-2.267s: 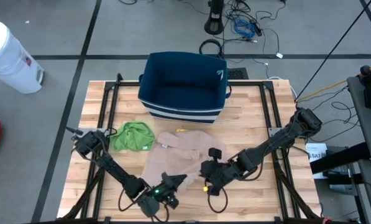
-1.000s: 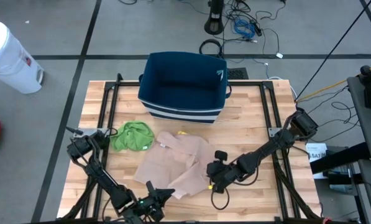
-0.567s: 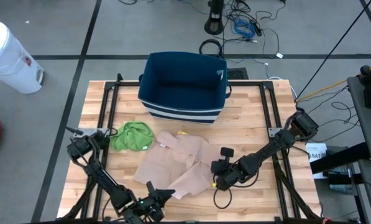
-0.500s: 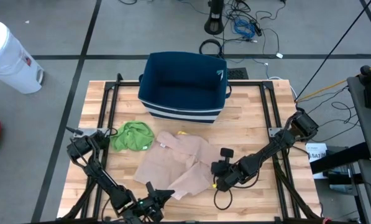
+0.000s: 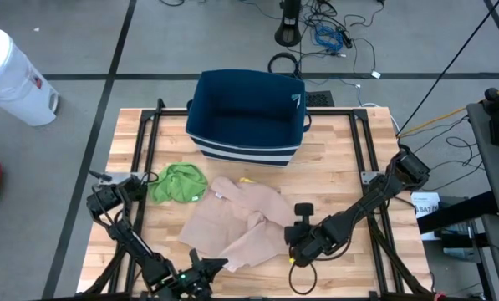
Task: Fold towel
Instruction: Fold the brown towel
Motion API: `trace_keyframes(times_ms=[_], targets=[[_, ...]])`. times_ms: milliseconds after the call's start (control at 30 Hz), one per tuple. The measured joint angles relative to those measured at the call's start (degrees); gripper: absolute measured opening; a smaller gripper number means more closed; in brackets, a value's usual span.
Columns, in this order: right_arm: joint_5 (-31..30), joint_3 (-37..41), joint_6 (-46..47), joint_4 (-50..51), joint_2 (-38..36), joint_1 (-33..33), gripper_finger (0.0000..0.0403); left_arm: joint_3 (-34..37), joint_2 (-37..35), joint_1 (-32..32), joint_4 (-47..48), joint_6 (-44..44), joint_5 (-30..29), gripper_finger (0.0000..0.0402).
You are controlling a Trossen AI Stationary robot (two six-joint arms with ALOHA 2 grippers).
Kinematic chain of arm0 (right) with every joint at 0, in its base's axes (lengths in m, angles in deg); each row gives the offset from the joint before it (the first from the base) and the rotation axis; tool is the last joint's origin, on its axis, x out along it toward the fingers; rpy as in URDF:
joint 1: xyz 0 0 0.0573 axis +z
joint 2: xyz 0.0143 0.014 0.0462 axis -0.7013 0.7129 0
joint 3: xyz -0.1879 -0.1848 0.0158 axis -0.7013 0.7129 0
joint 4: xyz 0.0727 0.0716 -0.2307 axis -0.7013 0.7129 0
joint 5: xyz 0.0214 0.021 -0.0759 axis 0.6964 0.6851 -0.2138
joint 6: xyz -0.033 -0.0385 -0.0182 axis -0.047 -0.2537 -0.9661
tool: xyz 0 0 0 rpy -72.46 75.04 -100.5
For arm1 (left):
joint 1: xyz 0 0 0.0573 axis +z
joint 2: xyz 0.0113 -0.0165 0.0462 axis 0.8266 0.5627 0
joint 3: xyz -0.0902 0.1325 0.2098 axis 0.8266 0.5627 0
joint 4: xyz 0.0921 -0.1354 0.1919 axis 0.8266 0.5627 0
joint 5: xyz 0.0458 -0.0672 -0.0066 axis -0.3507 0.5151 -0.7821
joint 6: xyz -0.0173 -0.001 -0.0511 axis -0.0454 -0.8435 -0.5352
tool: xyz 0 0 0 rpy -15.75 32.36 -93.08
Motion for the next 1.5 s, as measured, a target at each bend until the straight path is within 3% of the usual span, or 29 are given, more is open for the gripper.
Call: trace_keyframes(times_ms=[100,267,433,567,867,1067,1267,1500], targets=[[0.6,-0.4,0.1,3.0,0.0,0.1,0.0002,0.0,0.0,-0.3,3.1,-4.3,-0.1,0.0000],[3.6,-0.5,-3.2,-2.6,-0.2,1.0,0.0015,0.0,0.0,-0.9,9.1,-10.5,-0.1,0.0000],[0.3,-0.5,4.4,13.3,-0.2,1.3,0.0016,0.0,0.0,-1.3,14.5,-17.1,-0.1,0.0000],[1.4,-0.3,9.7,16.9,-0.2,1.6,0.0016,0.0,0.0,-1.3,14.8,-17.8,1.8,0.0000],[2.1,-0.3,10.6,13.1,-0.2,2.6,0.0016,0.0,-0.2,-0.8,15.2,-18.0,3.5,0.0000],[2.1,-0.3,10.6,8.2,-0.2,2.6,0.0016,0.0,-3.2,0.6,15.7,-22.1,10.9,0.0000],[2.1,-0.3,10.4,1.1,-0.2,2.6,0.0016,0.0,-4.7,1.8,18.0,-22.3,12.0,0.0000],[2.1,-0.3,10.4,-7.5,-0.2,2.6,0.0016,0.0,-7.4,4.6,27.7,-25.1,15.7,0.0000]])
